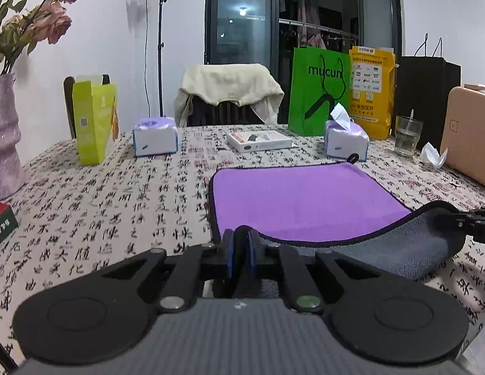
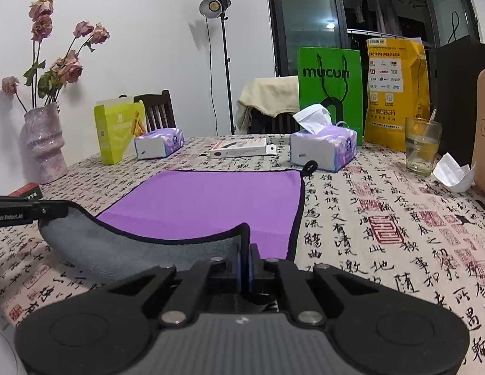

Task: Fold towel

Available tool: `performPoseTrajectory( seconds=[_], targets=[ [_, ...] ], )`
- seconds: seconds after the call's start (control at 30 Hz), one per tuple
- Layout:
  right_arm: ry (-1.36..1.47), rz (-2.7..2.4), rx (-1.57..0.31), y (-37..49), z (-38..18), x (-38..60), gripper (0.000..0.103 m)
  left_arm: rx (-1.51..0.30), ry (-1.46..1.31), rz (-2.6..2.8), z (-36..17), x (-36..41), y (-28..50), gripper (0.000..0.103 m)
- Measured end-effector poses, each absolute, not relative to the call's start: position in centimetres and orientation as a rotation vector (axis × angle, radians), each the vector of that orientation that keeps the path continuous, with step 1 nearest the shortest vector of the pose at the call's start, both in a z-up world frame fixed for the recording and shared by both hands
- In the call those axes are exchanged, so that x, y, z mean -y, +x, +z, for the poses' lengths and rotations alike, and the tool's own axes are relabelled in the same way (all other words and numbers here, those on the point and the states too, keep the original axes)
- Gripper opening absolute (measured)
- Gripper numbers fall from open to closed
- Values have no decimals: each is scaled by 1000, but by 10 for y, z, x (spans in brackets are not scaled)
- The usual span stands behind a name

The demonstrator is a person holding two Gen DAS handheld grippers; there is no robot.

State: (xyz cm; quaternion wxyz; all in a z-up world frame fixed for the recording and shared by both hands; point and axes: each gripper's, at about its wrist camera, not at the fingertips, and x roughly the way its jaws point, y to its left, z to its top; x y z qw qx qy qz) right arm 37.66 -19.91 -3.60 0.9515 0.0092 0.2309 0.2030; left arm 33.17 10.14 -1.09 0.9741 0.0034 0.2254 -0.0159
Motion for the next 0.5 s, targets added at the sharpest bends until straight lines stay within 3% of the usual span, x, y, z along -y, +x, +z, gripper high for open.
performPoseTrajectory(
  seconds=[0.5],
  targets=[
    [-9, 405, -429, 402, -23, 199, 4, -420, 49, -33, -3, -103, 360, 10]
  ],
)
